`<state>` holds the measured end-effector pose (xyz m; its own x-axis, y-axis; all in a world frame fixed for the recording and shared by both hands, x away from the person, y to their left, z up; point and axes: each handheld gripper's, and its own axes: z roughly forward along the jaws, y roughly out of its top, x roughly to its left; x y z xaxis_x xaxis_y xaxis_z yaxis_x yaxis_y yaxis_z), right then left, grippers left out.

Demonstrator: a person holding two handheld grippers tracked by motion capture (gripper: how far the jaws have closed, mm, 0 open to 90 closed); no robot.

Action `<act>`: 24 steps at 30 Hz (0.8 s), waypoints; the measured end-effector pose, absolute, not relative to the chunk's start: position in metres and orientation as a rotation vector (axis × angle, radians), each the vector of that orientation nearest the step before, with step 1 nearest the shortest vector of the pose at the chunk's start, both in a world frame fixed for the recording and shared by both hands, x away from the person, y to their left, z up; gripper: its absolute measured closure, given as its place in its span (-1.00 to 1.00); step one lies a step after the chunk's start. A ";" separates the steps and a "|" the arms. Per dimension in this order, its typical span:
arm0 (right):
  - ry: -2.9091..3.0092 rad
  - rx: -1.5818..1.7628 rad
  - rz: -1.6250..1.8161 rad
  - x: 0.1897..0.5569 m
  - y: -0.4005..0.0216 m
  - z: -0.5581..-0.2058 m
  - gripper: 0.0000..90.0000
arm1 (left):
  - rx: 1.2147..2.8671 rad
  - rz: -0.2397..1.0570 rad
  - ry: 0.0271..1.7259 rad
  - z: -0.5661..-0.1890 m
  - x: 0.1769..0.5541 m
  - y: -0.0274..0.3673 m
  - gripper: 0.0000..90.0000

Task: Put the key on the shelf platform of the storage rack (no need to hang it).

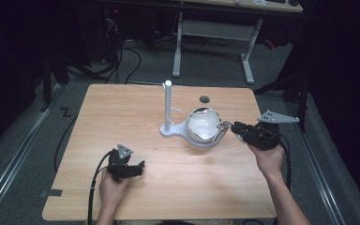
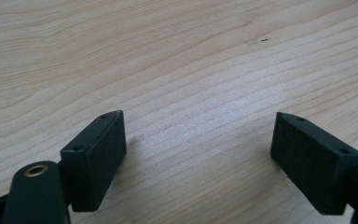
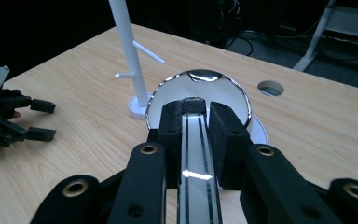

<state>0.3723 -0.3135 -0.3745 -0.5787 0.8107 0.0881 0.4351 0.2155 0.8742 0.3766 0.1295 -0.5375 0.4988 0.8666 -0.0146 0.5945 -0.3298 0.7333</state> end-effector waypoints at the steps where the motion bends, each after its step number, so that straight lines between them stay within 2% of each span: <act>1: 2.108 1.155 1.320 0.373 -0.312 -0.374 0.69 | 2.052 0.504 1.195 -0.537 0.377 0.129 -0.59; 13: 2.134 1.119 1.324 0.392 -0.291 -0.365 0.69 | 2.051 0.504 1.195 -0.537 0.377 0.129 -0.59; 24: 2.161 1.150 1.271 0.414 -0.276 -0.377 0.69 | 2.053 0.505 1.192 -0.537 0.377 0.130 -0.59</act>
<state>0.4138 -0.2760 -0.3768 -0.5925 0.8018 0.0774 0.4572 0.2556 0.8518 0.3766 0.1296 -0.5374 0.5004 0.8657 -0.0129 0.5933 -0.3321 0.7332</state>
